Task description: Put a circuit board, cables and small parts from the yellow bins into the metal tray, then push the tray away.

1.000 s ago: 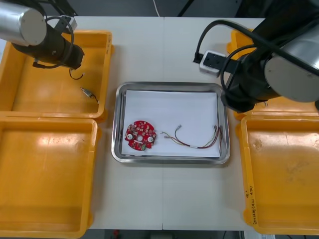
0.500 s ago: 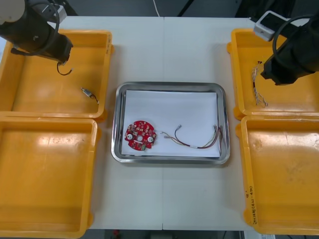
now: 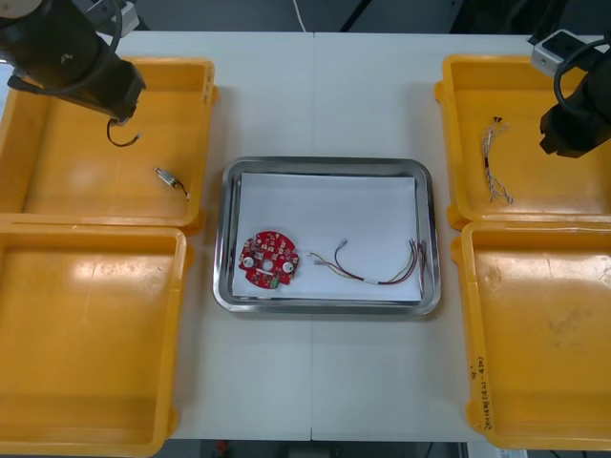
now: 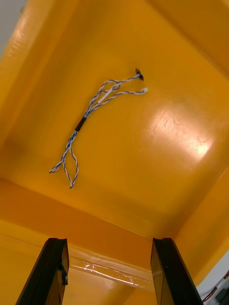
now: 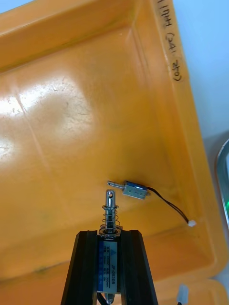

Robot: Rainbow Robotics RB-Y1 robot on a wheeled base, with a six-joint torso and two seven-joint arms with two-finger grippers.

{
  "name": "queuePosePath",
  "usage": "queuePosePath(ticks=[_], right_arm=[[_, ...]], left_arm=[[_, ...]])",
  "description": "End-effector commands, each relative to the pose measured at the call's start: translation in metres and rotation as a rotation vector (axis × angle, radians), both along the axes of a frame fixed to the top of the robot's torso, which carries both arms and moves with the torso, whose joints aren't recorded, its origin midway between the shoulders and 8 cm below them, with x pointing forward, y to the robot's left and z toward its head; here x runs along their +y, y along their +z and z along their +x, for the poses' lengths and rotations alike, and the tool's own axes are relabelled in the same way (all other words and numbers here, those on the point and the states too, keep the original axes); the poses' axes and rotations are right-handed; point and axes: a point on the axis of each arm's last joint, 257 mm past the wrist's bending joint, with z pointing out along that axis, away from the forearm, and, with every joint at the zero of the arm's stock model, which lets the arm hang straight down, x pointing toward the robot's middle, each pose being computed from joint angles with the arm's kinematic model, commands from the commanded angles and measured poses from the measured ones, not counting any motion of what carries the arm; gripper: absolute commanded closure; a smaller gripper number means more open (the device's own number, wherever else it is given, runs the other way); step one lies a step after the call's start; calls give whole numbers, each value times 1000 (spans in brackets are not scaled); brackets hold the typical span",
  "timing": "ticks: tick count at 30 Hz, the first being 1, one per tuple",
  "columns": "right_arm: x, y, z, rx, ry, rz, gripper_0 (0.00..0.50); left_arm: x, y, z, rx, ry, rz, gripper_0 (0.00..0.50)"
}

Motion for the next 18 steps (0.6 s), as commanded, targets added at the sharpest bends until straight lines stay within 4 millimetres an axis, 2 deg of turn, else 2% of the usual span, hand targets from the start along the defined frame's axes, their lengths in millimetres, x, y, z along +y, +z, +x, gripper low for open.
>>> queuePosePath(ticks=[1, 11, 18], right_arm=[[5, 15, 14, -21, -76, 102, 0], [9, -2, 19, 43, -275, 246, 0], [21, -8, 39, 12, -345, 288, 0]], left_arm=[[-4, 31, -9, -50, 124, -64, 499], [-58, 13, -42, -31, 142, -93, 500], [-96, -6, -46, -37, 156, -106, 500]])
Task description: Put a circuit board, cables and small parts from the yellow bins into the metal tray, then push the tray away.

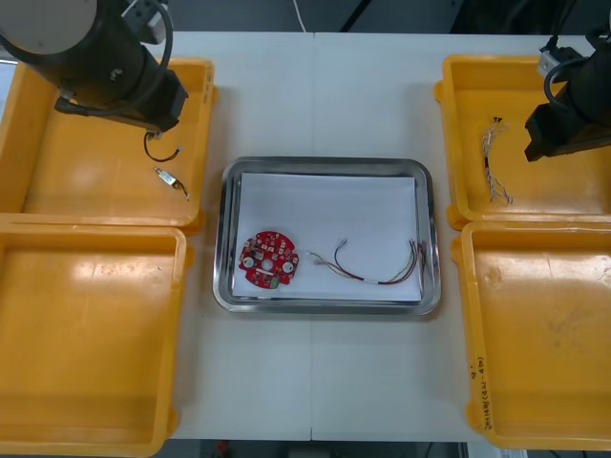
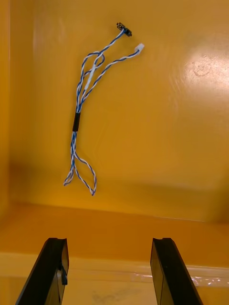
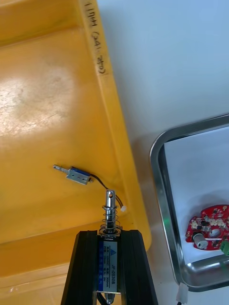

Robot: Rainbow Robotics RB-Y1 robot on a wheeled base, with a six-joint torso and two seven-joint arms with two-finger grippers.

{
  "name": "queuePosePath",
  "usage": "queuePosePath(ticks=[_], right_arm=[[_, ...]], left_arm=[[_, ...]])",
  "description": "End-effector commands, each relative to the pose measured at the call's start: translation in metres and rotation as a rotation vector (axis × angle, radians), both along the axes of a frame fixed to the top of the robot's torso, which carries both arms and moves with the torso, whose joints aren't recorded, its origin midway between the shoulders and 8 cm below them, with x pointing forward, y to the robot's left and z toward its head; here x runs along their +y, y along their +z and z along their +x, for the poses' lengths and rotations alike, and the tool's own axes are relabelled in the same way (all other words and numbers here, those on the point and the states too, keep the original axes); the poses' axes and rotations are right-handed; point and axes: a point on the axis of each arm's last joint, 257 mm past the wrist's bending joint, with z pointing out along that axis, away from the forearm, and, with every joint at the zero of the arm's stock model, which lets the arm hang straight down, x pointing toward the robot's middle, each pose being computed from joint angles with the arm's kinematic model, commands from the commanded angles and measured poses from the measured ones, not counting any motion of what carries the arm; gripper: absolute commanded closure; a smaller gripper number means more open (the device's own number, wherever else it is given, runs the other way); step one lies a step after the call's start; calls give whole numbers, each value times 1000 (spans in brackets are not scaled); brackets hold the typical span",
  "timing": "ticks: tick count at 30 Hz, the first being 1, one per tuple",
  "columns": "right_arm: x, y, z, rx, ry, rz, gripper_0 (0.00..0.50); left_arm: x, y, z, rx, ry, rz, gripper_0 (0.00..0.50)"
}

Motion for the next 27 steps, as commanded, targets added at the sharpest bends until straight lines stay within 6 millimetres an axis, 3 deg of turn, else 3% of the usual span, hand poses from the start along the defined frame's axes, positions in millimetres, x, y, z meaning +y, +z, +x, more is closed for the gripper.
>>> queuePosePath(ticks=[1, 8, 18, 27], right_arm=[[23, 23, 28, -91, -49, 31, 0], [33, 11, 48, -119, -88, 77, 0], [40, -19, 68, -133, -118, 142, 0], [50, -46, 73, -111, -140, 194, 0]], left_arm=[[-37, -15, -5, -3, 88, -78, 499], [-73, -39, -4, -7, 62, -81, 497], [-105, -82, 8, -3, 55, -90, 499], [-121, -118, 16, 5, 60, -106, 500]])
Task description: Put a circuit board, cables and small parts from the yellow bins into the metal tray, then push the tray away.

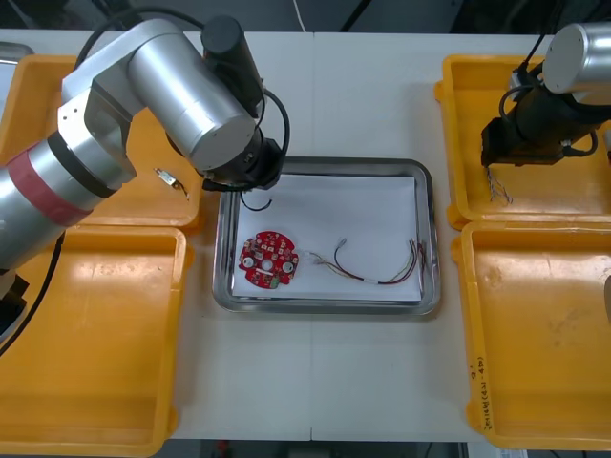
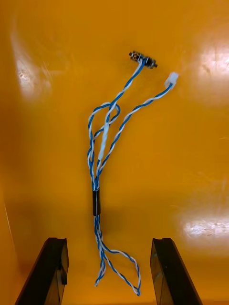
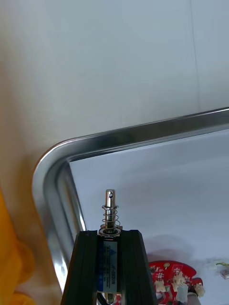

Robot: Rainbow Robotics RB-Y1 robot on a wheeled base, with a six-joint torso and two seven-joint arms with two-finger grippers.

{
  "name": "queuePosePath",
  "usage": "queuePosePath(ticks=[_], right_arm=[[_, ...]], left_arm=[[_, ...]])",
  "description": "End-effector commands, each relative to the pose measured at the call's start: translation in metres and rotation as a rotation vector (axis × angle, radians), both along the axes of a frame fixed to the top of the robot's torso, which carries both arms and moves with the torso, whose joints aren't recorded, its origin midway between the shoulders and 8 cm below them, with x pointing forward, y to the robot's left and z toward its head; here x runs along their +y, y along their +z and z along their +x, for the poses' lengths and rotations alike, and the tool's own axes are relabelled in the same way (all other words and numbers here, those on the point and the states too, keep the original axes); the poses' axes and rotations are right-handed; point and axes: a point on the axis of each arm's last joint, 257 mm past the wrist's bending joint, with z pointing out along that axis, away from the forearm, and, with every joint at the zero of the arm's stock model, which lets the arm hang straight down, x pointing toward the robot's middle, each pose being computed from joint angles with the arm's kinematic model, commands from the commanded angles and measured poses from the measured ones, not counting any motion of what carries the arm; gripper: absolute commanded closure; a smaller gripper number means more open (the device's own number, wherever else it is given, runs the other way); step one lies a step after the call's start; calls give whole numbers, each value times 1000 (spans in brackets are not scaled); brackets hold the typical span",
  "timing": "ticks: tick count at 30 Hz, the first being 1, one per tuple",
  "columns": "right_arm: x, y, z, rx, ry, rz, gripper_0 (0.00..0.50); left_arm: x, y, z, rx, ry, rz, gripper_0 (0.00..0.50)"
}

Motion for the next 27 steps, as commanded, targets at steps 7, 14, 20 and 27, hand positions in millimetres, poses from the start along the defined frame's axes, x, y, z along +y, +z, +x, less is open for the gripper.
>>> queuePosePath(ticks=[7, 14, 20, 27], right_arm=[[30, 3, 20, -42, -10, 73, 0], [30, -10, 24, -44, -21, 81, 0], [31, -15, 26, -44, -18, 54, 0], [29, -22, 23, -29, -34, 64, 0]], left_arm=[[-22, -30, -3, 7, 36, -27, 500], [-23, -43, 1, 11, 45, -37, 500], [-24, -48, 2, 11, 52, -41, 499], [-26, -50, 0, 21, 64, -56, 250]])
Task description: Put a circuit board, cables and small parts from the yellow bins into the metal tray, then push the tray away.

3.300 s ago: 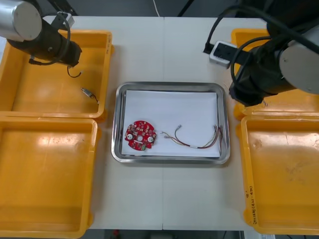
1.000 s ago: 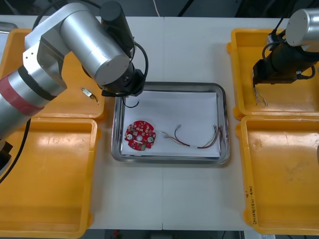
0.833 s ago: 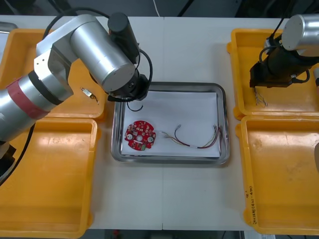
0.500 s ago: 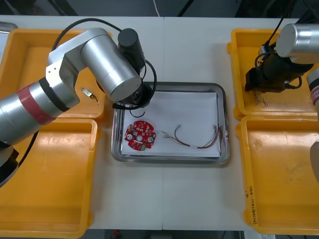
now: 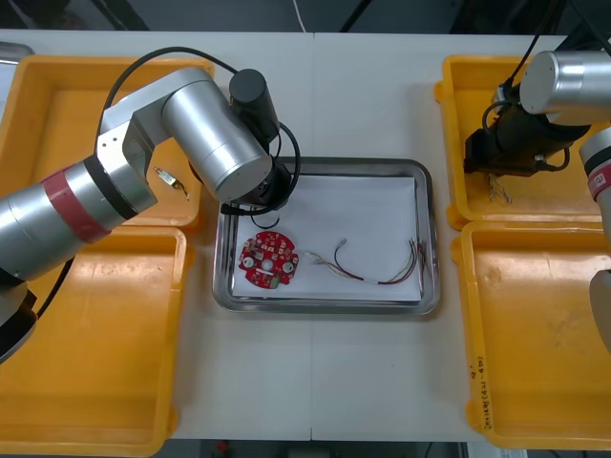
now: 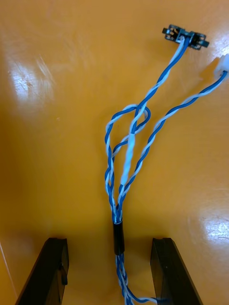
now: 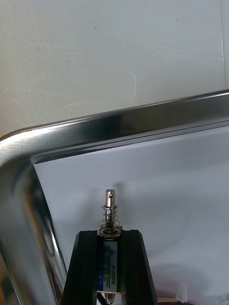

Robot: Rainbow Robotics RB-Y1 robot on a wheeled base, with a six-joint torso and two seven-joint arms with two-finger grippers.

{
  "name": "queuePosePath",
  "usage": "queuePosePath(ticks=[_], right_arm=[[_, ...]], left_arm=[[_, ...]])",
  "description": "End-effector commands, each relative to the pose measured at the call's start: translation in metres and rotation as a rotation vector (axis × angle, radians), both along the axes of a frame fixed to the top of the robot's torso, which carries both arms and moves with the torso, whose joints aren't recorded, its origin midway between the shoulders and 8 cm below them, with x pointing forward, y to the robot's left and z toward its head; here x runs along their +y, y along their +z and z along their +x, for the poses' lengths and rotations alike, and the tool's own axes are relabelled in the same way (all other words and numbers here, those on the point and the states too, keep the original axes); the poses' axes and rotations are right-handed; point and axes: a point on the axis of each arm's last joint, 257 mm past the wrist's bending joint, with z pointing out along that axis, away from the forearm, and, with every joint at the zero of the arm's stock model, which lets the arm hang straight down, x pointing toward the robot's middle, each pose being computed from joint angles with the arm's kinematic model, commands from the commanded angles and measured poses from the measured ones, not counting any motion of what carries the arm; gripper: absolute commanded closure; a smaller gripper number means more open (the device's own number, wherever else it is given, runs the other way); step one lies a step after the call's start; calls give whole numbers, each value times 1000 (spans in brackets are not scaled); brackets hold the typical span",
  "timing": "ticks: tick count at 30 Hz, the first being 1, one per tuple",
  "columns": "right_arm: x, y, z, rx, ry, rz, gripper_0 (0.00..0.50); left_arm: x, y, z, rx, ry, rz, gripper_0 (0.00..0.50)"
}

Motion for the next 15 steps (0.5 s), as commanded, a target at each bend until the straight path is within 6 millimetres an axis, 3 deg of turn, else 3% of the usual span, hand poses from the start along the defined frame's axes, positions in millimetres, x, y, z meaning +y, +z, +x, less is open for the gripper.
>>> queuePosePath(ticks=[1, 3, 9, 10, 11, 13, 15], right_arm=[[15, 8, 7, -10, 0, 9, 0], [13, 8, 5, -3, -2, 6, 0], [8, 5, -1, 23, -11, 6, 12], [8, 3, -2, 27, -13, 9, 149], [6, 3, -3, 28, -15, 7, 356], [6, 2, -4, 30, -16, 9, 495], [5, 2, -4, 32, -17, 7, 500]], left_arm=[[-18, -4, -6, 10, 52, -68, 144], [-18, -4, -6, 10, 55, -70, 0], [-19, -3, -7, 13, 66, -83, 0], [-21, -1, -7, 6, 67, -85, 0], [-21, 3, -6, -6, 69, -85, 0], [-20, 8, -4, -14, 91, -101, 0], [-21, 13, -4, -24, 117, -119, 0]])
